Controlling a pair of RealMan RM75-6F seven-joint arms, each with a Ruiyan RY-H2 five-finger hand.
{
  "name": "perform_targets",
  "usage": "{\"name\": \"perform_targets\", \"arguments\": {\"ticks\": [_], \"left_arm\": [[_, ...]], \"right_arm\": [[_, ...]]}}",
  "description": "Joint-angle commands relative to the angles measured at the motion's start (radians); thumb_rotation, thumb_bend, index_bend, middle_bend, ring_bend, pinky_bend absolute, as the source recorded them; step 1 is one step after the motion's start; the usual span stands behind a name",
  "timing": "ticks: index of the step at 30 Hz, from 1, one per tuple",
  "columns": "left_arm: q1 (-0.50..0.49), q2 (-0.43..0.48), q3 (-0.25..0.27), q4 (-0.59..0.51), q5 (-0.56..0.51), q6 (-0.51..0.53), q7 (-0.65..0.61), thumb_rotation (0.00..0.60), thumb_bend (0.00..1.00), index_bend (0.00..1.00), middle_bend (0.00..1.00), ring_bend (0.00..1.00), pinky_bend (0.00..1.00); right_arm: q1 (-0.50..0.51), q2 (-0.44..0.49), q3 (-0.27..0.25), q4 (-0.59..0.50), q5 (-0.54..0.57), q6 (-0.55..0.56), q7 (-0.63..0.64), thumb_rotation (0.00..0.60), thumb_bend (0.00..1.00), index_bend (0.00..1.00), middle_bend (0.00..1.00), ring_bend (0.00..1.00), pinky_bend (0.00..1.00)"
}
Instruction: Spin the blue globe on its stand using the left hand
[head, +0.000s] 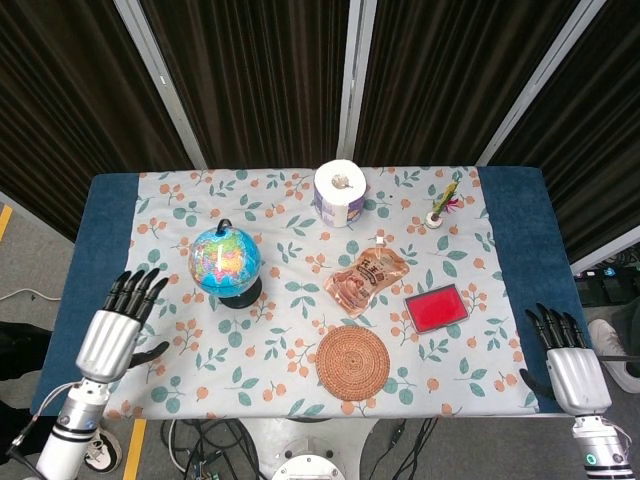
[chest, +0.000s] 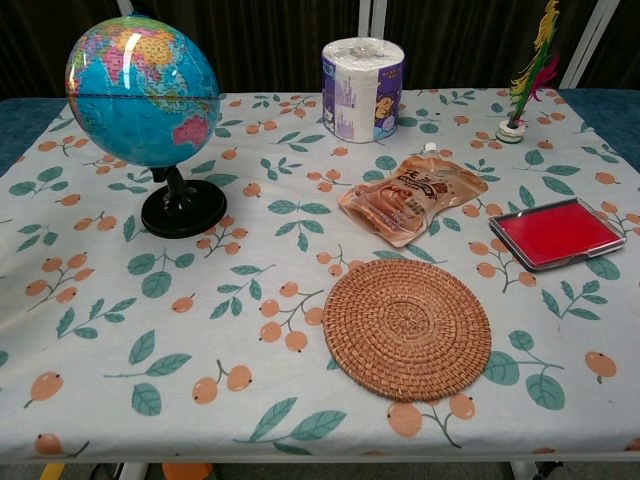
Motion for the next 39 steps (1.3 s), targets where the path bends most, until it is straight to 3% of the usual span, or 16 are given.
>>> {"name": "perform_targets", "arguments": {"ticks": [1, 13, 29, 39], "left_arm": [[-0.041, -0.012, -0.008, -0.027, 0.021, -0.044, 0.026, 0.6, 0.0, 0.03, 0.0, 0.0, 0.0], [-0.131, -0.068, -0.02, -0.049, 0.022, -0.149, 0.109, 0.6, 0.0, 0.03, 0.0, 0.0, 0.0], [-0.121, -0.074, -0.008, -0.018, -0.037, -0.13, 0.094, 0.6, 0.0, 0.03, 0.0, 0.0, 0.0], [-0.06, -0.079, -0.002, 0.04, -0.14, -0.088, 0.039, 0.6, 0.0, 0.03, 0.0, 0.0, 0.0]], "right_arm": [[0.001, -0.001, -0.001, 0.001, -0.002, -0.002, 0.0, 0.6, 0.14, 0.0, 0.0, 0.0, 0.0], [-0.002, -0.005, -0.002, 0.023, 0.006, -0.005, 0.021, 0.6, 0.14, 0.0, 0.0, 0.0, 0.0], [-0.001, -0.011, -0.001, 0.031, 0.007, -0.01, 0.024, 0.6, 0.14, 0.0, 0.0, 0.0, 0.0], [-0.001, -0.013, -0.001, 0.033, 0.008, -0.01, 0.024, 0.6, 0.14, 0.0, 0.0, 0.0, 0.0]]}}
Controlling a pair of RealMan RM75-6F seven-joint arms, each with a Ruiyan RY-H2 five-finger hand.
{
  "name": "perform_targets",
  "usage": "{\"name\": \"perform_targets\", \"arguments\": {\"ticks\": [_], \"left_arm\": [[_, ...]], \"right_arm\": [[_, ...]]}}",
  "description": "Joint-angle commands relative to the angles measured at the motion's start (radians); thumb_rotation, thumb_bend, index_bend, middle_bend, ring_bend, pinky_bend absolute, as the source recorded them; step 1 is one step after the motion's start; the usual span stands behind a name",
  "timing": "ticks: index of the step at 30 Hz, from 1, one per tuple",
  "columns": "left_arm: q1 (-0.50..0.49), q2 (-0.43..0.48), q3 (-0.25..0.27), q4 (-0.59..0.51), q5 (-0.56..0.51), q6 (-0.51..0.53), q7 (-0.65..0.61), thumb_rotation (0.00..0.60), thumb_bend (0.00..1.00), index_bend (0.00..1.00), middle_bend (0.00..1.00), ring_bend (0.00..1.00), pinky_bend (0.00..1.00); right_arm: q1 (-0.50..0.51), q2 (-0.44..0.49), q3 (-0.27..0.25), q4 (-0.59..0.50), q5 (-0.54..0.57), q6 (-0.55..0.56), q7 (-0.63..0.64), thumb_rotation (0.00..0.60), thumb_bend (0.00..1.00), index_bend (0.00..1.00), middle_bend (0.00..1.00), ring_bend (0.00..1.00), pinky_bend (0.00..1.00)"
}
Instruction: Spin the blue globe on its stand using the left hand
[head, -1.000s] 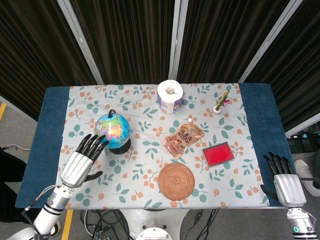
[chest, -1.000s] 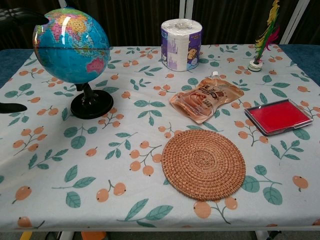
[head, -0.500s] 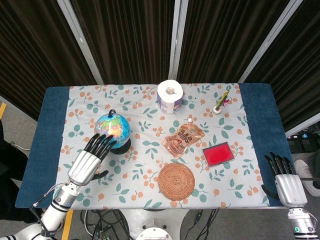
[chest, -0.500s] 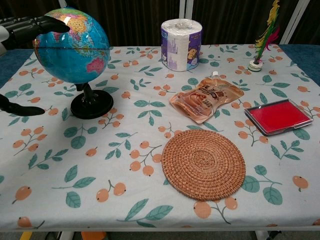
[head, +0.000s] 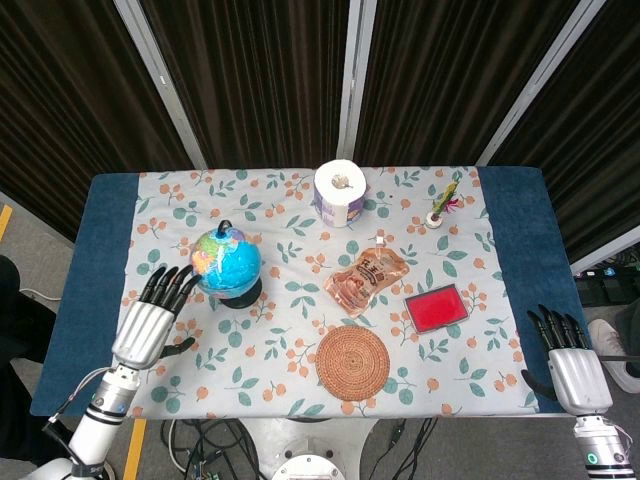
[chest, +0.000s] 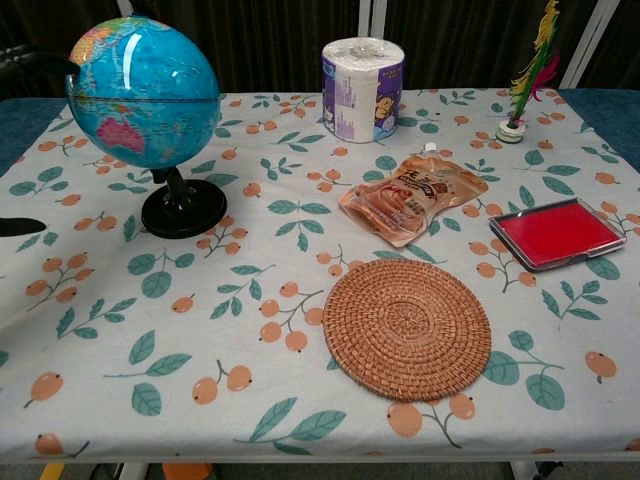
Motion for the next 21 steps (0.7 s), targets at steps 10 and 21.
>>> {"name": "perform_targets", "arguments": {"ticks": [10, 21], "left_arm": [[0.056, 0.015, -0.031, 0.053, -0.13, 0.032, -0.059, 0.6, 0.0, 0.03, 0.0, 0.0, 0.0], [-0.005, 0.004, -0.02, 0.01, 0.06, 0.079, -0.028, 0.6, 0.0, 0.03, 0.0, 0.0, 0.0]], "right_arm": [[0.001, 0.0, 0.0, -0.007, -0.002, 0.0, -0.009, 0.6, 0.14, 0.0, 0.0, 0.0, 0.0], [0.0, -0.003, -0.001, -0.001, 0.0, -0.002, -0.004, 0.6, 0.14, 0.0, 0.0, 0.0, 0.0]]}}
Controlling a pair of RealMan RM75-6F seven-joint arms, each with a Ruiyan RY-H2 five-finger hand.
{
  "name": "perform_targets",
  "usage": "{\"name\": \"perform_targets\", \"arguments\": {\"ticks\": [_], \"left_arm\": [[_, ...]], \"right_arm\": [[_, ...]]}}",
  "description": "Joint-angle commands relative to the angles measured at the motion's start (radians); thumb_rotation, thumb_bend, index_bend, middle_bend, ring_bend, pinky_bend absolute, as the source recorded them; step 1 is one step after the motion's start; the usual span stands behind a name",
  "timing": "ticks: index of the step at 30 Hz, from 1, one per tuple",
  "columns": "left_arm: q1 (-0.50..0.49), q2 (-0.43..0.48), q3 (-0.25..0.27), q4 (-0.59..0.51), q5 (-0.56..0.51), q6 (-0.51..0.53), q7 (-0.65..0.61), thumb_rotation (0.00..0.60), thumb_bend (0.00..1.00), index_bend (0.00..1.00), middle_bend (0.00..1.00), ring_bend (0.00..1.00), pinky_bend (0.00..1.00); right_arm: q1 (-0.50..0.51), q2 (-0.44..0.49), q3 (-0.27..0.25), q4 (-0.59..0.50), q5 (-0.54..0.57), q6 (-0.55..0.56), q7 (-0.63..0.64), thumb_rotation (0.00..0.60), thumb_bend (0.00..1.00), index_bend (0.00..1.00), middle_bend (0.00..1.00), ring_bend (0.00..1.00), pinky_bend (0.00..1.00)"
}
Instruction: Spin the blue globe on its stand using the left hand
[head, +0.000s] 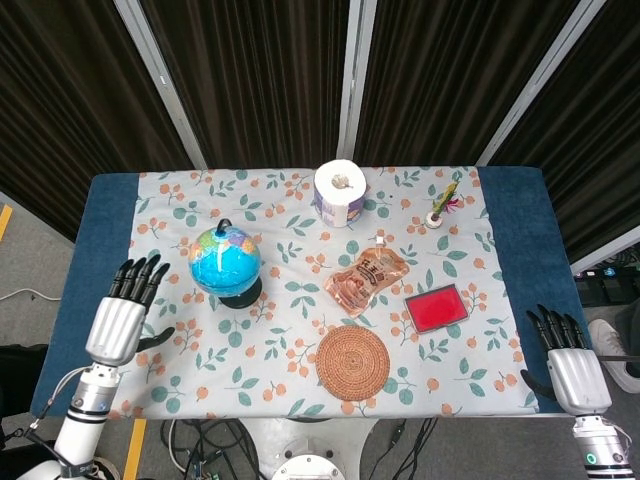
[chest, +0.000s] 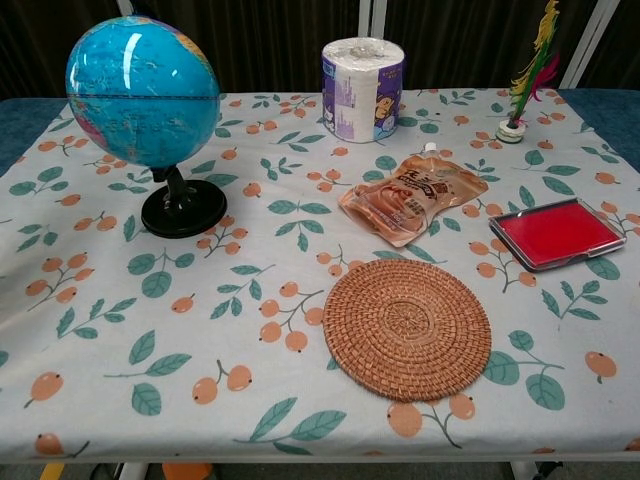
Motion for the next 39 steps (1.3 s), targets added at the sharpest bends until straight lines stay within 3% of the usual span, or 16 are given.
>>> {"name": "perform_targets", "arguments": {"ticks": [1, 14, 28, 39], "left_arm": [[-0.035, -0.007, 0.006, -0.025, 0.048, -0.013, 0.027, 0.6, 0.0, 0.03, 0.0, 0.0, 0.0], [-0.107, -0.044, 0.008, -0.067, 0.06, -0.111, 0.105, 0.6, 0.0, 0.03, 0.0, 0.0, 0.0], [-0.086, -0.032, 0.012, -0.046, 0.009, -0.094, 0.089, 0.6, 0.0, 0.03, 0.0, 0.0, 0.0], [-0.024, -0.018, -0.01, 0.048, -0.176, -0.108, 0.001, 0.6, 0.0, 0.03, 0.0, 0.0, 0.0]], "right_arm": [[0.0, -0.001, 0.0, 0.002, 0.0, -0.001, 0.003, 0.6, 0.14, 0.0, 0.0, 0.0, 0.0], [0.0, -0.003, 0.0, 0.015, 0.005, -0.005, 0.018, 0.6, 0.14, 0.0, 0.0, 0.0, 0.0], [0.0, -0.002, 0.001, 0.012, 0.004, -0.003, 0.016, 0.6, 0.14, 0.0, 0.0, 0.0, 0.0], [0.001, -0.002, 0.001, 0.008, 0.006, -0.005, 0.008, 0.6, 0.14, 0.0, 0.0, 0.0, 0.0]]}}
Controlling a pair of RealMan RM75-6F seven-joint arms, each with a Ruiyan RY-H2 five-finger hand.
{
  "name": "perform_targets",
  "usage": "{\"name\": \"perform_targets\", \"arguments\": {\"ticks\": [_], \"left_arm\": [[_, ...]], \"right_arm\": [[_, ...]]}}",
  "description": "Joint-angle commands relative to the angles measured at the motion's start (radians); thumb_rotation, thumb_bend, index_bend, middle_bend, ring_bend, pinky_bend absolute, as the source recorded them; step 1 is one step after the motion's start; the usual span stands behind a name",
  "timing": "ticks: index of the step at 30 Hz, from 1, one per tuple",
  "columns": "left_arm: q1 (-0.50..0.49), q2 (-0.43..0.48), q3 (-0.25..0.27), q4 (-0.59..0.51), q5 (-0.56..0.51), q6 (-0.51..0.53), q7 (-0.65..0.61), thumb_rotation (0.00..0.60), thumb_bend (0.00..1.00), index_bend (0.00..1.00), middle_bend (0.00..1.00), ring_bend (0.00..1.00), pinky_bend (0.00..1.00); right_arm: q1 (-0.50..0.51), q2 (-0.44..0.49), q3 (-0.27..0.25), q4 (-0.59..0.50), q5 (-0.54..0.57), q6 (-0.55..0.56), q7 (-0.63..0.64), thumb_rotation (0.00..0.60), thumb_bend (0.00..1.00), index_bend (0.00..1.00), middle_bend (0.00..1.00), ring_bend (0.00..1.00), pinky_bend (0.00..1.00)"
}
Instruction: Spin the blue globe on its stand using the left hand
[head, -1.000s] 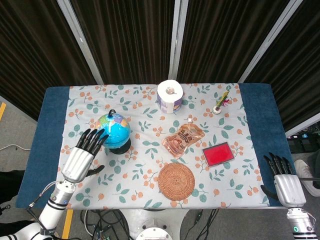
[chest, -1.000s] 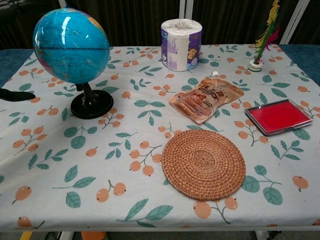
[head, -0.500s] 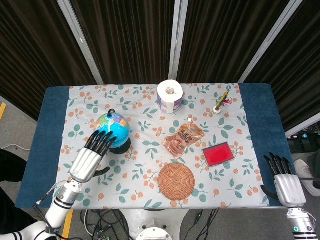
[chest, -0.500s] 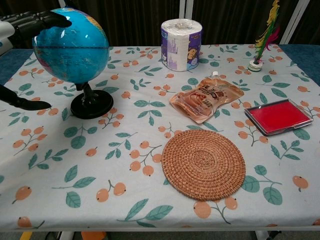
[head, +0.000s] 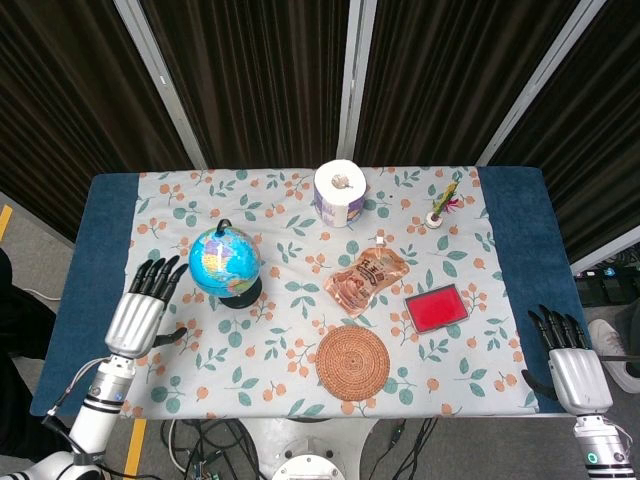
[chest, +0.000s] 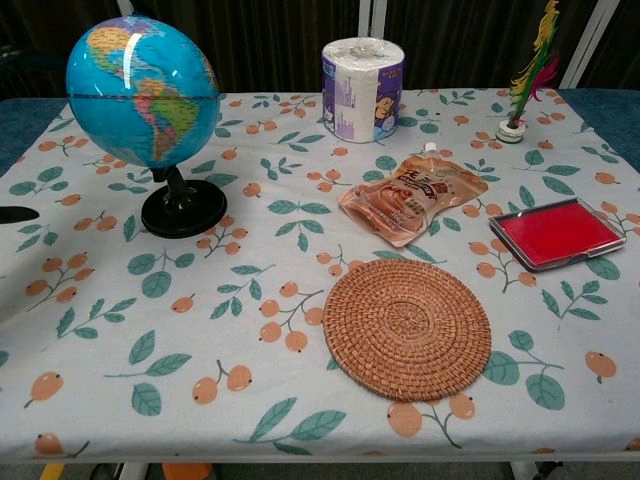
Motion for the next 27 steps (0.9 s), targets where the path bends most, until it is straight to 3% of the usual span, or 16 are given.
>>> {"name": "perform_targets", "arguments": {"ticks": [1, 7, 13, 20, 27], "left_arm": [[0.022, 0.002, -0.012, 0.04, -0.048, -0.006, -0.036, 0.6, 0.0, 0.03, 0.0, 0.0, 0.0], [0.03, 0.013, -0.02, 0.039, -0.03, 0.03, -0.055, 0.6, 0.0, 0.03, 0.0, 0.0, 0.0], [0.009, 0.012, 0.0, 0.002, 0.091, 0.076, -0.05, 0.6, 0.0, 0.03, 0.0, 0.0, 0.0], [-0.05, -0.017, 0.006, -0.042, 0.198, 0.058, 0.011, 0.6, 0.0, 0.03, 0.0, 0.0, 0.0], [-0.085, -0.034, 0.011, -0.075, 0.207, 0.002, 0.063, 0.6, 0.0, 0.03, 0.0, 0.0, 0.0]], "right_arm": [[0.0, 0.0, 0.0, -0.002, 0.0, 0.0, -0.002, 0.6, 0.14, 0.0, 0.0, 0.0, 0.0], [0.001, 0.0, 0.0, -0.005, -0.001, 0.0, -0.007, 0.6, 0.14, 0.0, 0.0, 0.0, 0.0], [0.001, -0.003, -0.001, -0.001, 0.0, -0.003, -0.005, 0.6, 0.14, 0.0, 0.0, 0.0, 0.0], [0.001, -0.006, -0.003, 0.006, 0.002, -0.007, 0.002, 0.6, 0.14, 0.0, 0.0, 0.0, 0.0], [0.001, -0.01, -0.004, 0.017, 0.003, -0.011, 0.013, 0.6, 0.14, 0.0, 0.0, 0.0, 0.0]]}}
